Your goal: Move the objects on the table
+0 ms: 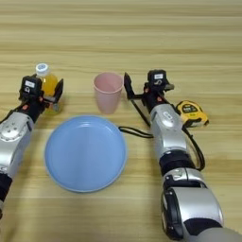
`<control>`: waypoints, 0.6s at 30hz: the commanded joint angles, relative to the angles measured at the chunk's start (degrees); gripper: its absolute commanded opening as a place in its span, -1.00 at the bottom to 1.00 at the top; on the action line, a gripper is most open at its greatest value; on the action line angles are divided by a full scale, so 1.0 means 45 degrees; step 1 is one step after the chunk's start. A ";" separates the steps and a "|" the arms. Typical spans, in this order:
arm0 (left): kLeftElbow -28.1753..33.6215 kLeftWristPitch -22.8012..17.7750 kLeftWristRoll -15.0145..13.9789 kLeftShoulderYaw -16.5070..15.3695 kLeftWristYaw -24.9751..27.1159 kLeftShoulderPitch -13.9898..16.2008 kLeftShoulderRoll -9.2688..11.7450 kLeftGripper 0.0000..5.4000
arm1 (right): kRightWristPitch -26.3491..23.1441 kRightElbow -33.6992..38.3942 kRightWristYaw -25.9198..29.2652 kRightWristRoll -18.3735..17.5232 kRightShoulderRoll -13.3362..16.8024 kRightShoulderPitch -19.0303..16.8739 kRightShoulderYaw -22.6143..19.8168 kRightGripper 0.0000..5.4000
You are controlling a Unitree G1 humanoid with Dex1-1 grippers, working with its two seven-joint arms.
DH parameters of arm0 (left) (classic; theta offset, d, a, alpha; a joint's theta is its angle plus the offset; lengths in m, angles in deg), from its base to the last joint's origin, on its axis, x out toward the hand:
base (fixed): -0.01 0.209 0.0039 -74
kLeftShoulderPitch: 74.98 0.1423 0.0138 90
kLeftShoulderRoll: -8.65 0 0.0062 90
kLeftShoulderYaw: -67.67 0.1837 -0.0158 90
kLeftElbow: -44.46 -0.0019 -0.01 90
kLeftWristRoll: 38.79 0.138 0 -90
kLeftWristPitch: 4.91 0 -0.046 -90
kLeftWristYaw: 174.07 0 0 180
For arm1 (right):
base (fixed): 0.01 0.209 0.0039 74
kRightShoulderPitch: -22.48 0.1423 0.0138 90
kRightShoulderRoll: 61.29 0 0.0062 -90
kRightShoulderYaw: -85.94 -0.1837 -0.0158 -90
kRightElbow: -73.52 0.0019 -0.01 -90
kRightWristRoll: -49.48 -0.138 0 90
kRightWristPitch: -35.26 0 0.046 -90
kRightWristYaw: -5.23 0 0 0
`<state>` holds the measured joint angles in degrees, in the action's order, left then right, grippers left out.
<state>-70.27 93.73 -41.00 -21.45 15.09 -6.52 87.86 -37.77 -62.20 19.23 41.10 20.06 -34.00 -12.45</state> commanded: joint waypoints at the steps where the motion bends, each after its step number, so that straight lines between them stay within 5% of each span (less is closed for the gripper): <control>1: -0.0092 0.0091 0.0094 0.0005 0.0101 0.0026 0.0040 0.32 | 0.0002 0.0144 -0.0107 0.0063 -0.0044 0.0195 0.0024 1.00; 18: 0.0857 -0.0041 -0.0321 -0.0138 0.0635 0.0159 0.0155 0.28 | -0.0061 0.0173 -0.0211 0.0092 -0.0108 0.0238 0.0029 1.00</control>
<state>-69.41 93.93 -41.54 -21.82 17.01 -5.87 88.07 -37.79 -61.88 18.64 41.17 19.67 -34.00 -12.42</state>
